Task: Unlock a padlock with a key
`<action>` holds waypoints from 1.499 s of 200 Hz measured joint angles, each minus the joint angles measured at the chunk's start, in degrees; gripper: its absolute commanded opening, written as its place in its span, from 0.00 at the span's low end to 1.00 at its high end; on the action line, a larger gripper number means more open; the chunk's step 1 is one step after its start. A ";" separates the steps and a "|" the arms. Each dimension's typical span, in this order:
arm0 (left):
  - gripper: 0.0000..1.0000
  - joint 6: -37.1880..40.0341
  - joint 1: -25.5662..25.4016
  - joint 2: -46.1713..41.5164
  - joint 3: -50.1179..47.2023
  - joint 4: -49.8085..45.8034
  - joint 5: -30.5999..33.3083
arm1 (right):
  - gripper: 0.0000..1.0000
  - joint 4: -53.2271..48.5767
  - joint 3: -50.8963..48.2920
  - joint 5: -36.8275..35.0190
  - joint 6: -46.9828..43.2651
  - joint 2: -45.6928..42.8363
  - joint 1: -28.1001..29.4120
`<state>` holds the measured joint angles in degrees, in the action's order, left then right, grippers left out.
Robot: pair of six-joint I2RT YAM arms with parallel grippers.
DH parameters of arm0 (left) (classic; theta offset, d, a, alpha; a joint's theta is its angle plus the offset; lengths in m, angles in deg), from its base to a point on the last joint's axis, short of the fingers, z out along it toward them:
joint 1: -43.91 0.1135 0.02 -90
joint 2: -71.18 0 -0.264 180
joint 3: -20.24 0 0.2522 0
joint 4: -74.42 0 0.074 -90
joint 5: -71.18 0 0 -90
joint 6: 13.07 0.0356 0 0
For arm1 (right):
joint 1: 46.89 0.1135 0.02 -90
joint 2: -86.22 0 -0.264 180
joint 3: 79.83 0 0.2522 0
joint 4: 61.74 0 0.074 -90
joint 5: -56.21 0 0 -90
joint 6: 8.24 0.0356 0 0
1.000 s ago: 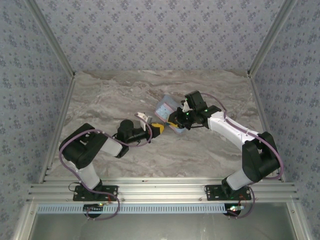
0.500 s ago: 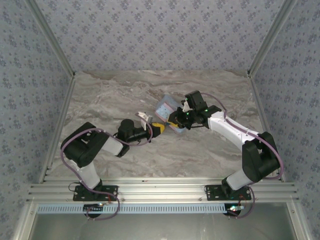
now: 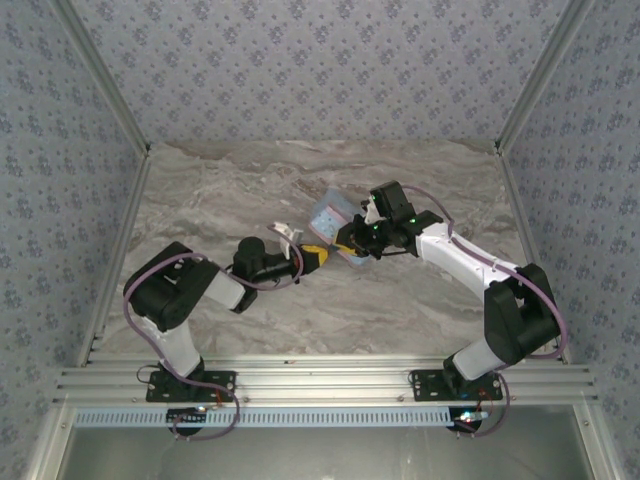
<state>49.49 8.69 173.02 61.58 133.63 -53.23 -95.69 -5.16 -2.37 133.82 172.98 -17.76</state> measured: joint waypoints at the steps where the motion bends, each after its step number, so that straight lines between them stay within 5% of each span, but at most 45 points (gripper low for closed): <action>1: 0.00 0.09 -0.17 -0.13 -0.02 -0.22 0.20 | 0.00 -0.02 0.00 -0.02 0.00 0.00 0.00; 100: 0.00 6.21 -4.96 -5.33 -2.78 -5.16 10.67 | 0.00 -3.02 0.74 -0.96 0.98 0.02 0.79; 214: 0.00 -3.10 -0.61 -2.73 -1.05 -3.91 -1.90 | 0.00 -4.37 1.40 0.57 -1.51 0.55 0.79; 269: 0.00 7.69 -6.78 -9.49 -3.04 -11.65 12.70 | 0.00 -7.32 2.62 -0.09 -1.44 1.18 0.87; 300: 0.00 10.51 -7.45 -12.04 -3.41 -14.75 14.62 | 0.00 -7.91 2.80 -0.15 -0.87 1.22 1.68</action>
<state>60.00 1.24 160.98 58.17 118.87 -38.61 -103.60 -2.37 -2.52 132.94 174.20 -16.08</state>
